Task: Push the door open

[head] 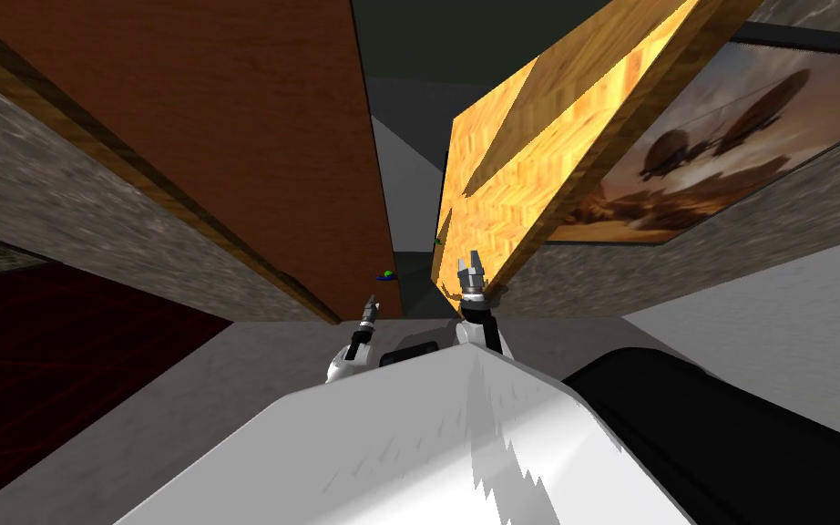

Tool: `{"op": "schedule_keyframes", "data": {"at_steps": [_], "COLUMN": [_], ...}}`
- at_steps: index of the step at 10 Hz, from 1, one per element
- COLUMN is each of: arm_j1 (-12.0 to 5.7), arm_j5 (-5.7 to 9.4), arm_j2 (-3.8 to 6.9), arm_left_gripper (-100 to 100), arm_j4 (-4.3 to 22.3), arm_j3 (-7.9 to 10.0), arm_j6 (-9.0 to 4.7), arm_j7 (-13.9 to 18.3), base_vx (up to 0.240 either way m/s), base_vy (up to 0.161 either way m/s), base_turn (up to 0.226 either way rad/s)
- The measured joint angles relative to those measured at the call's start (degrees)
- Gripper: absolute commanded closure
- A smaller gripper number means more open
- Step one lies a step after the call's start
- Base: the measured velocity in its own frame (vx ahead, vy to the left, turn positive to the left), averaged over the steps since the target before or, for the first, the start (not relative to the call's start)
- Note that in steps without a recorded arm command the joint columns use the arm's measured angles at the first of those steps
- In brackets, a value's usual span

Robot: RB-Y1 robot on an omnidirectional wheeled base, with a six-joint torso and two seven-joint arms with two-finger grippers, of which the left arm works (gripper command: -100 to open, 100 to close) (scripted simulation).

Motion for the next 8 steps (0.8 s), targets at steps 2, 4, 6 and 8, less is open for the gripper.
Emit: {"op": "schedule_keyframes", "data": {"at_steps": [2, 4, 6, 8], "arm_j1": [-0.01, -0.04, -0.16, -0.31], "arm_j5": [0.02, 0.10, 0.23, 0.38], "arm_j2": [0.01, 0.02, -0.01, -0.17], "arm_left_gripper": [-100, -100, -100, -100], "arm_j4": [0.1, 0.3, 0.6, 1.0], "arm_j3": [0.06, 0.22, 0.51, 0.83], "arm_j6": [-0.05, -0.11, -0.25, -0.39], "arm_j7": [0.0, -0.2, -0.4, -0.6], "base_vx": [0.153, 0.179, 0.209, 0.184], "base_vy": [-0.018, -0.031, -0.048, -0.007], "base_turn": [-0.022, -0.025, -0.032, -0.035]}}
